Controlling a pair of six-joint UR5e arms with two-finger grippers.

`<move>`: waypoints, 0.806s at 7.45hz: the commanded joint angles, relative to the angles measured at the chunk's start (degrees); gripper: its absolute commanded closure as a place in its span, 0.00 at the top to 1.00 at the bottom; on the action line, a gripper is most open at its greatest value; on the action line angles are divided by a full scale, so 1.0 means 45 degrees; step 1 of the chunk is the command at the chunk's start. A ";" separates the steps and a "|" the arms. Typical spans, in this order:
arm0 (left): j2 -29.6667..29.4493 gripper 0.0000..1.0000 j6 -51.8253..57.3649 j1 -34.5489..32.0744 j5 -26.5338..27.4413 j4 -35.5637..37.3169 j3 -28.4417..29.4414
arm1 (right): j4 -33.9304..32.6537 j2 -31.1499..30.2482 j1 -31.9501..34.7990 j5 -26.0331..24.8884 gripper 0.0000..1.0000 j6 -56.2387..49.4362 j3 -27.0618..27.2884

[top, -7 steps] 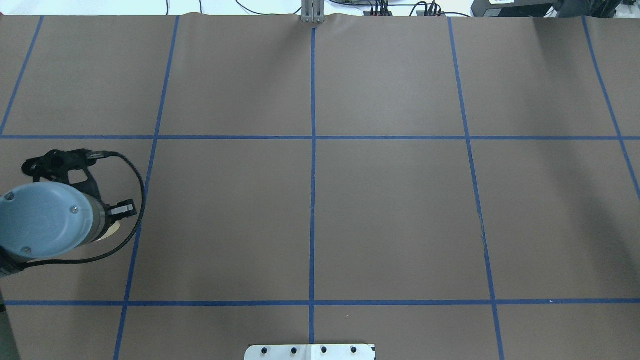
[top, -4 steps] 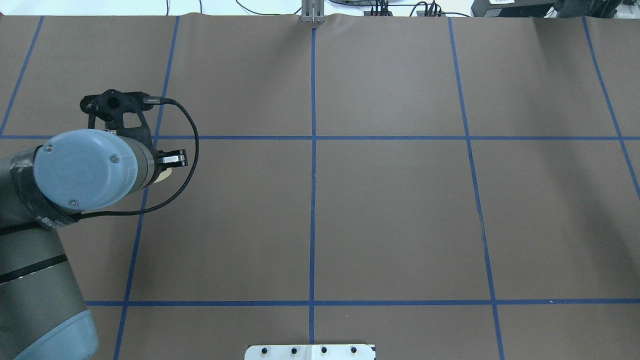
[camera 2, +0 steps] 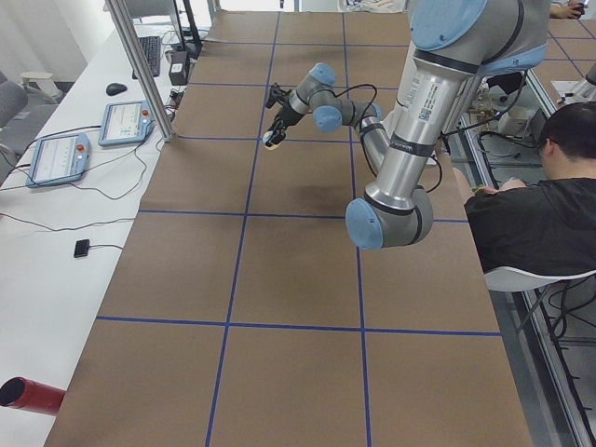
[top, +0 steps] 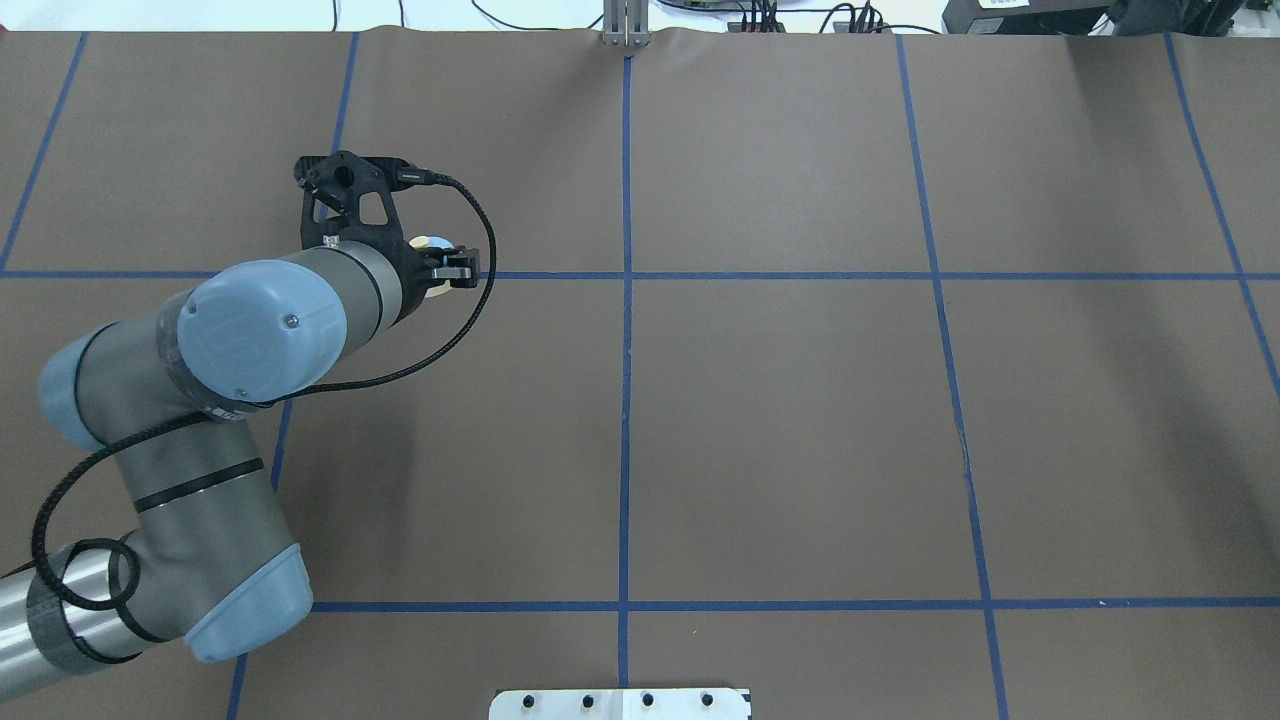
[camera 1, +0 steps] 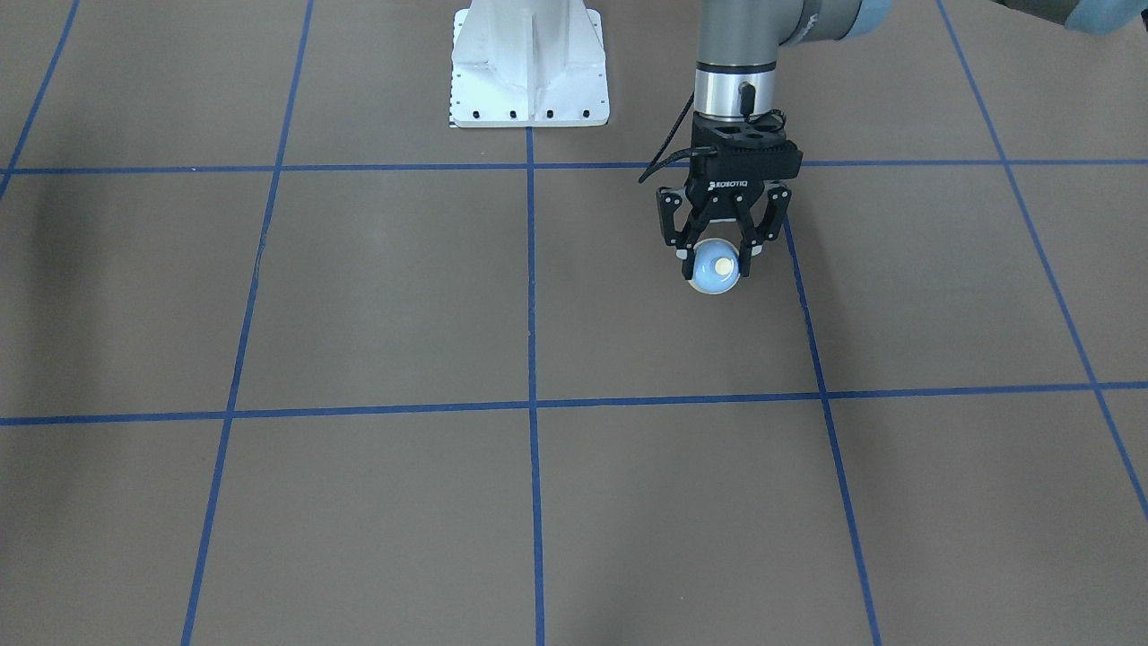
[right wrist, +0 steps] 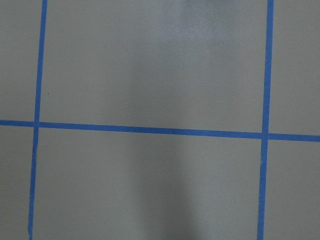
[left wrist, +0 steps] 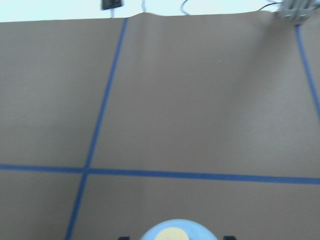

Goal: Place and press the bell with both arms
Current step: 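Carry the blue bell with the left gripper toward the table center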

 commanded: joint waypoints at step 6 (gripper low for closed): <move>-0.4360 0.00 0.2866 0.0634 0.0674 -0.5998 0.8196 | 0.0003 -0.0060 0.0000 0.0184 1.00 -0.0018 -0.0167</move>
